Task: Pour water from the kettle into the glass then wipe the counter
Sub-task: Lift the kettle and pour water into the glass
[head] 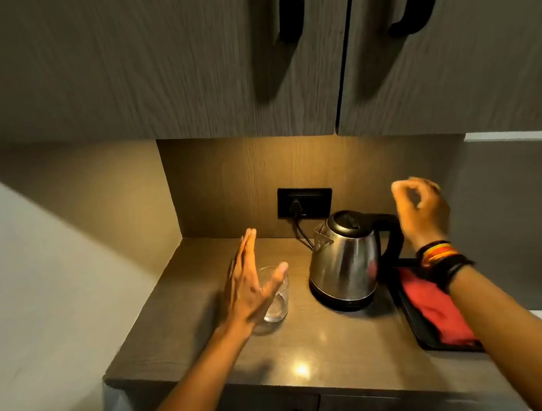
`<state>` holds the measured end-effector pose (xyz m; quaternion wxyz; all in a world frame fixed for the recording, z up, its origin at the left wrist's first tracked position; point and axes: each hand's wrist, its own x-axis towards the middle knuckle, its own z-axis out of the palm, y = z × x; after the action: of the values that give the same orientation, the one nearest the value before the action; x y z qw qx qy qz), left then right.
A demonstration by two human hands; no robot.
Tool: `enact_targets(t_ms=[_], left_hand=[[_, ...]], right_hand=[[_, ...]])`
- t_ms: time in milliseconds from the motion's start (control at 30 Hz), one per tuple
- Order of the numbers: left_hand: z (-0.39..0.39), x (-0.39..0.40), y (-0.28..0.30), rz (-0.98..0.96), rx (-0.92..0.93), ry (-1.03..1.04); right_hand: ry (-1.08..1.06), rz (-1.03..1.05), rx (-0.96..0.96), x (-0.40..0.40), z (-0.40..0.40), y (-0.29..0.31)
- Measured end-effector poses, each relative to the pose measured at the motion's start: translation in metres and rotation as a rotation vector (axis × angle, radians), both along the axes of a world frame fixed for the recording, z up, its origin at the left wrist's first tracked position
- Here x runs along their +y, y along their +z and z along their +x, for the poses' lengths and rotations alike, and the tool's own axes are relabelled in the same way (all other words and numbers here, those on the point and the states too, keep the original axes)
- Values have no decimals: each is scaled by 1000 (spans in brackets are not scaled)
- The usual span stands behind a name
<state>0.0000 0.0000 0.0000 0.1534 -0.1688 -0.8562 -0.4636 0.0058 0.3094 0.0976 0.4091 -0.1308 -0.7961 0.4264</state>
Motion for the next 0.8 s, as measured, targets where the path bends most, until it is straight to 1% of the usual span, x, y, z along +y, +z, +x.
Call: enact_targets(t_ms=[33, 67, 133, 167, 300, 400, 467, 533, 600, 700, 800], left_hand=[[4, -3, -10, 15, -81, -2], [4, -5, -20, 27, -169, 9], [12, -7, -45, 92, -331, 17], [12, -5, -51, 105, -367, 43], [4, 9, -67, 96, -440, 136], [3, 15, -76, 139, -450, 218], [4, 18, -77, 153, -426, 254], [6, 20, -77, 146, -392, 268], [8, 22, -78, 147, -369, 284], [10, 22, -78, 139, -341, 287], [11, 19, -79, 97, -312, 298]], right_hand=[[2, -125, -58, 14, -1, -4], [56, -201, -167, 24, -2, -8], [134, -254, -349, 41, -9, -27], [167, -268, -385, 44, -14, -37], [225, -343, -314, 37, -38, -53], [158, -347, -254, 27, -49, -53], [165, -285, -207, 19, -54, -44], [215, -161, -187, 5, -58, -28], [292, 13, -169, -12, -59, -9], [275, 319, -191, -33, -64, 6], [281, 457, -230, -51, -63, 18]])
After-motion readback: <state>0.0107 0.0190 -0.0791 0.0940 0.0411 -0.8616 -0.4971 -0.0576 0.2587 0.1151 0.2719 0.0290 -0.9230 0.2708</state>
